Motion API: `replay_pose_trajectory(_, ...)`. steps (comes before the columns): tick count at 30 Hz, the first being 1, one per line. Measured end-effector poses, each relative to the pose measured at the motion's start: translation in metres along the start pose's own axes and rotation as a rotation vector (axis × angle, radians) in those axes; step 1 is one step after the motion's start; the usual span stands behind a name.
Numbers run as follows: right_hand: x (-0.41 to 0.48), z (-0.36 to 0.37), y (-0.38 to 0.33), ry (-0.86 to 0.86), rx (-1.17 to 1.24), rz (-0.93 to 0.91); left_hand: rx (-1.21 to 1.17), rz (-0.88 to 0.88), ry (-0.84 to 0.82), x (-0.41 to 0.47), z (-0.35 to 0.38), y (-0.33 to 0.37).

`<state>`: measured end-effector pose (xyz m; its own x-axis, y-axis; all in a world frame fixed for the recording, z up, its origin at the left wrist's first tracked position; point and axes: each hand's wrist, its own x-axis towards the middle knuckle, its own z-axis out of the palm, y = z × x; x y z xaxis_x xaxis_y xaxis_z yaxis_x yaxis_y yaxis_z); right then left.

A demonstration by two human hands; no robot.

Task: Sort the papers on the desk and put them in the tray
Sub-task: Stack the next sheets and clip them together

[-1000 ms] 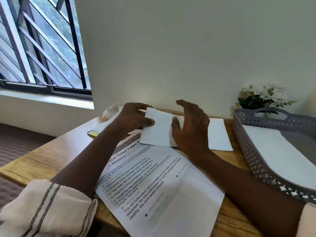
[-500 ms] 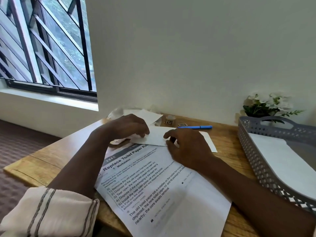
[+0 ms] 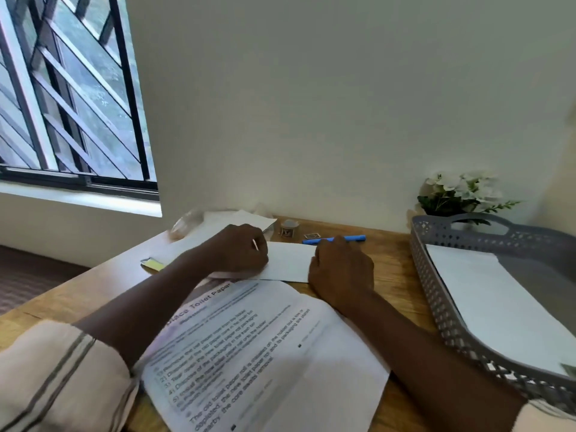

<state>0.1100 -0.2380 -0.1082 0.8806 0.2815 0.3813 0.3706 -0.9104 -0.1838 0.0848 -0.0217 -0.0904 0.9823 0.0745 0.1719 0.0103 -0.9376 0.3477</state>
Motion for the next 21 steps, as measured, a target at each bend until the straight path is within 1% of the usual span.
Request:
replay_pose_trajectory(1,0.000,0.001,-0.002,0.000,0.008,-0.005,0.003,-0.002,0.043,0.011,-0.002,0.003)
replay_pose_trajectory(4,0.000,0.002,-0.001,0.010,0.035,0.007,0.016,0.045,0.253,0.044,0.004,0.021)
replay_pose_trajectory(6,-0.001,0.002,0.000,0.010,0.037,0.012,0.101,0.097,0.314,0.063,0.012,0.036)
replay_pose_trajectory(7,-0.001,0.003,0.000,0.008,0.041,0.012,0.155,0.129,0.306,0.073,0.015,0.045)
replay_pose_trajectory(8,0.000,0.005,0.000,0.001,0.047,0.011,0.214,0.165,0.267,0.083,0.017,0.053)
replay_pose_trajectory(10,0.002,0.007,-0.001,-0.017,0.053,0.012,0.338,0.220,0.089,0.103,0.017,0.067)
replay_pose_trajectory(12,0.004,0.009,-0.002,-0.023,0.053,0.010,0.462,0.222,-0.131,0.118,0.013,0.082)
replay_pose_trajectory(14,0.005,0.009,-0.001,-0.021,0.057,0.005,0.530,0.199,-0.266,0.130,0.007,0.093)
replay_pose_trajectory(16,0.004,0.011,0.000,-0.027,0.061,-0.008,0.541,0.188,-0.312,0.139,0.002,0.099)
replay_pose_trajectory(20,0.007,0.011,0.001,-0.050,0.049,-0.025,0.392,0.153,-0.395,0.155,0.000,0.091)
replay_pose_trajectory(21,0.007,0.011,0.001,-0.057,0.047,-0.028,0.366,0.151,-0.395,0.158,0.000,0.086)
